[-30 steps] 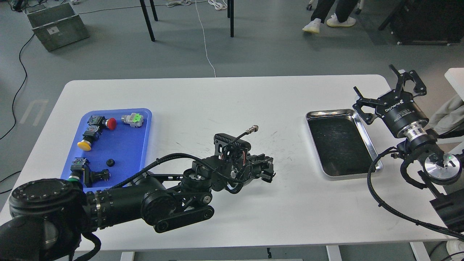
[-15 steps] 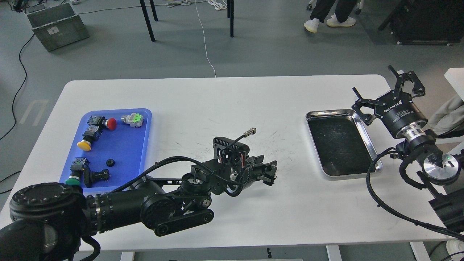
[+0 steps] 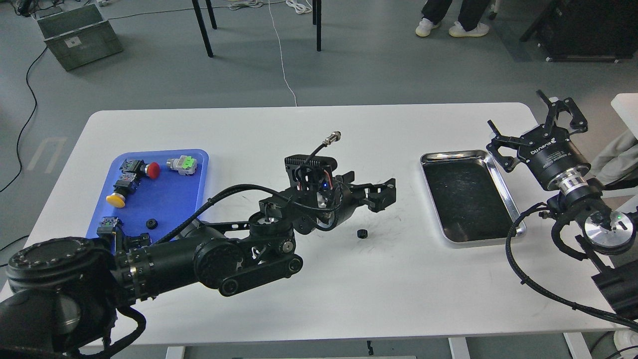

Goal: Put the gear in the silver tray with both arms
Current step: 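Lift the left arm back over the blue tray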

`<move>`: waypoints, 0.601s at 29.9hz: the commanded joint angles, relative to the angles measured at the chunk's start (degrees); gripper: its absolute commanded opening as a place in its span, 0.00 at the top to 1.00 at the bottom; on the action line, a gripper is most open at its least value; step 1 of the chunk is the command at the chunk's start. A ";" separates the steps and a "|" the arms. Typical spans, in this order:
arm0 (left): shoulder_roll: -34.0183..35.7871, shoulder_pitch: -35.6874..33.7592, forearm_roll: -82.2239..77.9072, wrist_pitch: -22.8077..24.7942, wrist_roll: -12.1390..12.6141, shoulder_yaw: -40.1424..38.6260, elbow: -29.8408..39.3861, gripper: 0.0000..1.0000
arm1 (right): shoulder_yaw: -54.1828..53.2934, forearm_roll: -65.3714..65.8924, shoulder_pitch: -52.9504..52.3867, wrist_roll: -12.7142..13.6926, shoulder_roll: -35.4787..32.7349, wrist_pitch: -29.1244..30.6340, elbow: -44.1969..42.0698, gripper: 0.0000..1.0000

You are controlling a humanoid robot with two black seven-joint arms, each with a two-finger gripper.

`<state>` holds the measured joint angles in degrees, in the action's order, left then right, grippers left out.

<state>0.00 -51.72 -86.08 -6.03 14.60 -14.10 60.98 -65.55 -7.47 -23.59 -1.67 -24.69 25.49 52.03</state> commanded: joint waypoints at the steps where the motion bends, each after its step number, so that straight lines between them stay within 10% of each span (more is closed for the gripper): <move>1: 0.00 -0.22 2.05 -0.12 0.69 -8.90 -0.16 0.02 | -0.10 0.00 -0.06 0.09 0.08 0.00 0.08 0.01; 11: 3.40 -0.31 19.52 -13.65 1.22 -24.91 2.12 0.02 | -0.19 -0.09 -0.23 0.09 0.61 0.08 0.52 0.01; 18: 15.19 4.34 37.62 -14.37 -5.54 -33.35 2.83 0.02 | 0.07 -0.09 -3.47 0.18 1.23 0.08 0.44 0.01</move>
<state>11.19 -50.13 -55.70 -20.87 12.74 -44.05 64.09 -65.73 -7.53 -25.21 -1.62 -23.52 25.48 52.52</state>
